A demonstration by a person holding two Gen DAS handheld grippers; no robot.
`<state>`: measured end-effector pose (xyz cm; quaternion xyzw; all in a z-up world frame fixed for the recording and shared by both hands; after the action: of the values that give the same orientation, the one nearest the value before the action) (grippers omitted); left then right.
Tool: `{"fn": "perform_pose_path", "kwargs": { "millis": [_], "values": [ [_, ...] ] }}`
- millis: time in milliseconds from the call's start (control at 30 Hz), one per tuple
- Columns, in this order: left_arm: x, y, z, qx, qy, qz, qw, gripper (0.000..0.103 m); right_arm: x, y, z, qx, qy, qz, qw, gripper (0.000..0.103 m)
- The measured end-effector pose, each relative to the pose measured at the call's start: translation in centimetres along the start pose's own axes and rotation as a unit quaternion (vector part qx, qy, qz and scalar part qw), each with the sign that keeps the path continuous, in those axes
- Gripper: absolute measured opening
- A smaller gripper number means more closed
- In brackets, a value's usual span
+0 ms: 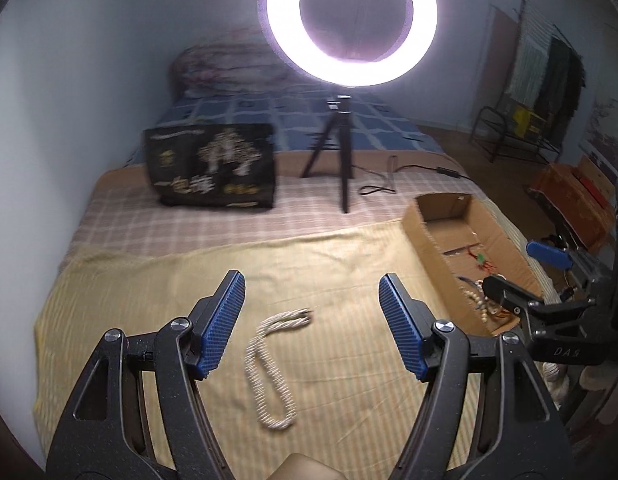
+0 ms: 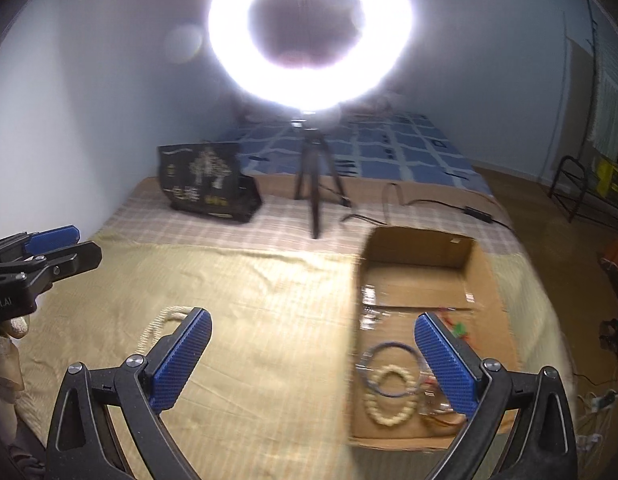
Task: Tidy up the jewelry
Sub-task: 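Withdraw left tool from the box while right tool moves to the twisted pearl necklace, then grasp the twisted pearl necklace with right tool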
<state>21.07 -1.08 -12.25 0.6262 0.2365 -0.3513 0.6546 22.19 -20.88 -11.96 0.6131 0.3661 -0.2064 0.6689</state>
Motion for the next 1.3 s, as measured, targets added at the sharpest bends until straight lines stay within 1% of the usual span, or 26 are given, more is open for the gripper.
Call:
{"fn": "perform_pose_path", "kwargs": {
  "millis": [133,233,300,400,467,500,533,567,600,633,667,733,767,800,1000,1133,1300],
  "values": [
    [-1.6,-0.8,-3.4,-0.040,0.005,-0.008,0.9991,0.072,1.2,-0.1,-3.7,-0.021,0.031,-0.014,0.999,0.102],
    [-2.6,-1.4,-5.7,-0.059,0.014,-0.008,0.9981,0.072,2.5,-0.3,-6.8,-0.041,0.055,-0.038,0.997,0.102],
    [-3.1,-1.8,-7.1,-0.072,0.020,-0.010,0.9972,0.072,3.4,-0.7,-8.5,-0.051,0.070,-0.059,0.994,0.102],
    [-3.6,-2.6,-8.9,-0.091,0.022,-0.013,0.9955,0.072,5.4,-1.7,-11.1,-0.056,0.106,-0.104,0.987,0.097],
    [-4.0,-3.0,-10.0,-0.101,0.024,-0.015,0.9945,0.072,6.8,-2.5,-12.3,-0.053,0.126,-0.131,0.982,0.092],
    [-4.1,-3.1,-10.5,-0.104,0.025,-0.014,0.9942,0.072,7.5,-3.0,-12.8,-0.050,0.133,-0.143,0.979,0.087],
    [-4.2,-3.2,-10.8,-0.105,0.026,-0.014,0.9940,0.072,7.9,-3.5,-13.0,-0.047,0.140,-0.153,0.977,0.079],
    [-4.4,-3.3,-11.2,-0.108,0.028,-0.013,0.9937,0.072,8.6,-4.0,-13.4,-0.044,0.146,-0.167,0.974,0.075],
    [-4.5,-3.4,-11.5,-0.109,0.029,-0.012,0.9936,0.072,9.5,-4.7,-13.9,-0.039,0.154,-0.185,0.970,0.068],
    [-4.6,-3.5,-11.9,-0.111,0.030,-0.012,0.9933,0.072,10.0,-5.2,-14.1,-0.035,0.160,-0.196,0.967,0.064],
    [-4.7,-3.6,-12.1,-0.113,0.030,-0.013,0.9931,0.072,10.4,-5.6,-14.3,-0.032,0.164,-0.204,0.965,0.062],
    [-4.6,-3.8,-12.6,-0.118,0.030,-0.017,0.9924,0.072,11.4,-6.5,-14.9,-0.028,0.173,-0.224,0.959,0.052],
    [-4.6,-3.9,-12.8,-0.120,0.029,-0.019,0.9921,0.072,11.6,-6.8,-15.1,-0.027,0.176,-0.231,0.957,0.049],
    [-4.5,-4.1,-12.9,-0.124,0.027,-0.022,0.9917,0.072,12.0,-7.1,-15.5,-0.027,0.179,-0.236,0.955,0.045],
    [-4.2,-4.5,-13.0,-0.122,0.022,-0.032,0.9918,0.072,13.2,-8.1,-17.2,-0.035,0.182,-0.253,0.950,0.037],
    [-4.2,-4.5,-13.1,-0.126,0.021,-0.031,0.9913,0.072,14.2,-9.0,-17.7,-0.049,0.159,-0.264,0.950,0.032],
    [-4.0,-4.4,-13.1,-0.135,0.017,-0.031,0.9902,0.072,14.3,-9.4,-18.4,-0.082,0.133,-0.256,0.954,0.030]
  ]
}}
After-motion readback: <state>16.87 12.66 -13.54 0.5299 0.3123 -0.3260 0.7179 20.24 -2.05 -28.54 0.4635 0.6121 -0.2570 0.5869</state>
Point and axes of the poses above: each gripper's, at about its wrist camera, not at the fingertips, and x roughly the way its jaws point, z to its right, y to its top, the point moved 8 cm from there along x, roughly the way its jaws point, and after that the axes turned 6 degrees about -z, right-handed, at the moved point
